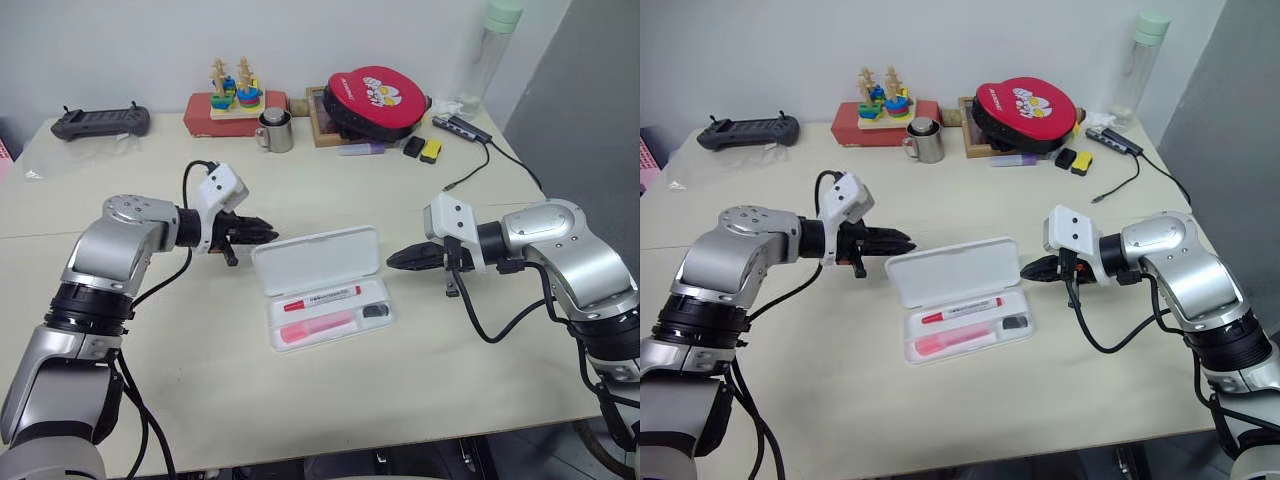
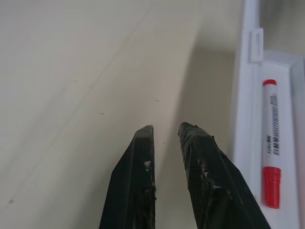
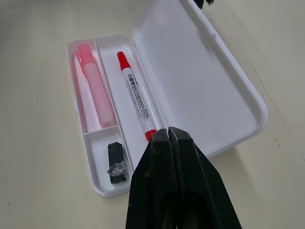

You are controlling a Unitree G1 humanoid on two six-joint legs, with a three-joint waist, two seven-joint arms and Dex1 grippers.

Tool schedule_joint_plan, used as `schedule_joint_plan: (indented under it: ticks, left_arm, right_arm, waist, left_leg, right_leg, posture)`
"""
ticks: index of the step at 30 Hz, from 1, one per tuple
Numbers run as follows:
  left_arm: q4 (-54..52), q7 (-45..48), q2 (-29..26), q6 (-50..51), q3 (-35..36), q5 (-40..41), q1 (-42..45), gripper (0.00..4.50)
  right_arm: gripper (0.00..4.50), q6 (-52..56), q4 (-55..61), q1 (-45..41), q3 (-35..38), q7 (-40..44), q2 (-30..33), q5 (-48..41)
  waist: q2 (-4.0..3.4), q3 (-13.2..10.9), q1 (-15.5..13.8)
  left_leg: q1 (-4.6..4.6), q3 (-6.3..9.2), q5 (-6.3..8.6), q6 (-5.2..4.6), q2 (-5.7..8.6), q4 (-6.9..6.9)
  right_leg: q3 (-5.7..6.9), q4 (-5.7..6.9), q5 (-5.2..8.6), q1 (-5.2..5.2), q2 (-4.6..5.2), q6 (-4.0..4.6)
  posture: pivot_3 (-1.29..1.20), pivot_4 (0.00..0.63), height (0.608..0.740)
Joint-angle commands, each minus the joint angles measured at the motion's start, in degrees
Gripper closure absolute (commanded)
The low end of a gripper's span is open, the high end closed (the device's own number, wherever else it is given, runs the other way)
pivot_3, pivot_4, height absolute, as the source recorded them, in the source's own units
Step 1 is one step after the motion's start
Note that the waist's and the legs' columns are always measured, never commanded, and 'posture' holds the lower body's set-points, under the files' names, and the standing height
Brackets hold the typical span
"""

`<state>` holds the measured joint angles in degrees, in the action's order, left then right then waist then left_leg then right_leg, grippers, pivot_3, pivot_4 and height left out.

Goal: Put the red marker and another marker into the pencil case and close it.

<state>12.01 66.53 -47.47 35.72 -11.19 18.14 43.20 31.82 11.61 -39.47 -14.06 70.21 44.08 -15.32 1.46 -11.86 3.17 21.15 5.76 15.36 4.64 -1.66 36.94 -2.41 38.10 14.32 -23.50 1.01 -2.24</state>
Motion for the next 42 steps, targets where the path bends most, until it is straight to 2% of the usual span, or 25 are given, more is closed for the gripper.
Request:
schedule_joint_plan:
  ticks: [1,12,22,34,42]
  left_arm:
    - [-2.8,3.7,-1.2,0.2,0.1,0.0,0.2,3.54]
    - [-12.6,5.8,-1.7,3.5,1.1,1.1,-2.7,3.54]
    - [-22.6,5.4,-1.4,5.9,-0.2,2.2,-6.6,3.54]
    - [-26.5,-1.2,4.0,3.9,-6.4,-2.2,-13.6,3.54]
    - [-21.6,-5.5,7.0,-2.0,-11.6,-9.4,-14.8,3.54]
  right_arm:
    - [4.50,0.3,2.8,-0.7,1.9,0.4,1.2,-1.3]
    - [4.50,0.1,3.0,-0.3,1.7,0.7,2.6,-1.2]
    - [4.50,-2.8,-2.3,-3.0,2.1,1.0,3.9,1.0]
    - [4.50,-2.5,-1.2,-2.2,1.8,1.1,3.9,0.5]
    - [4.50,-2.0,-1.0,-2.4,1.5,1.1,3.6,0.3]
  waist:
    - [0.00,0.0,0.1]
    - [0.00,0.0,0.0]
    - [0.00,0.0,0.0]
    - [0.00,0.0,-0.1]
    - [-0.02,0.0,-0.4]
  left_leg:
    - [0.03,0.01,0.00,0.00,0.00,0.00]
    - [0.11,0.03,0.00,0.00,0.00,0.02]
    - [0.10,0.03,0.00,0.00,0.00,0.02]
    - [0.09,0.02,0.00,-0.01,0.00,0.04]
    - [-0.12,0.00,0.00,-0.01,0.01,0.06]
  right_leg:
    - [0.00,0.01,0.00,-0.04,0.00,0.01]
    - [0.03,0.01,0.00,-0.06,0.01,0.00]
    - [0.02,0.01,0.00,-0.06,0.01,0.00]
    - [0.01,0.01,-0.01,-0.05,0.01,0.01]
    - [-0.02,0.00,0.00,0.16,0.01,0.01]
  posture:
    - [0.00,0.150,0.740]
    - [0.00,0.150,0.740]
    - [0.00,0.150,0.740]
    - [0.00,0.150,0.740]
    - [0.00,0.150,0.740]
